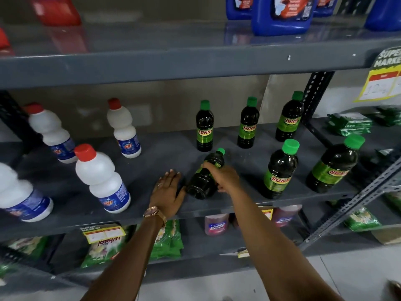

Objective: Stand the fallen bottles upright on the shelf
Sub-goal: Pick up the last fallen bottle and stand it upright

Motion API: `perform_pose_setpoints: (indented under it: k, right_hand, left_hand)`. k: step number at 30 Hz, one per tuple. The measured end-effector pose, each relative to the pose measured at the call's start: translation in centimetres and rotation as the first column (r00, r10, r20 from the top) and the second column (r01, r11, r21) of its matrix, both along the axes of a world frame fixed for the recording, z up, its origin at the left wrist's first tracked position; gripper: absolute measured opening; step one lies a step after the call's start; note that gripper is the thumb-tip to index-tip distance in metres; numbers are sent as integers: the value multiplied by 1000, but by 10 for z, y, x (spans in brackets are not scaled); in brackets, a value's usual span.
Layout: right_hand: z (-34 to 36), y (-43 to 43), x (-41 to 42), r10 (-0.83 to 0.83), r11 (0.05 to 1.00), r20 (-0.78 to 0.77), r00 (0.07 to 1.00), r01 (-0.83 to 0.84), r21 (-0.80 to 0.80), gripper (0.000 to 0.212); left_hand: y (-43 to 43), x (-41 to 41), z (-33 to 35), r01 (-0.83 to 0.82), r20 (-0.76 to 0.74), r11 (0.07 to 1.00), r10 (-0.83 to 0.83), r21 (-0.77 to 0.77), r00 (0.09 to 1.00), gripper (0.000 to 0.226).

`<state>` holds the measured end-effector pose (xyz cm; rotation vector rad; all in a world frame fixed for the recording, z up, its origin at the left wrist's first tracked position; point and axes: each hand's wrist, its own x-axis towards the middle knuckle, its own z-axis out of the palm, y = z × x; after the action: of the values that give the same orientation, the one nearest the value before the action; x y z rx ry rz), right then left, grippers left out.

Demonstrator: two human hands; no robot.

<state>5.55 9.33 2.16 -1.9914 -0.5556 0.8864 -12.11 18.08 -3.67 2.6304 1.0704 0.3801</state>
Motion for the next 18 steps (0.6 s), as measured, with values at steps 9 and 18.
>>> perform_pose_setpoints:
  k: [9,18]
  right_hand:
    - [-24,-9,-13,-291,813,120,949,179,555,39]
    - [-38,3,-4,-174,864,238,956,32,502,83]
  left_hand:
    - [1,7,-8,-8,-45,996,12,88,999,76]
    - [0,7,-9,-23,-34,996,26,80,999,75]
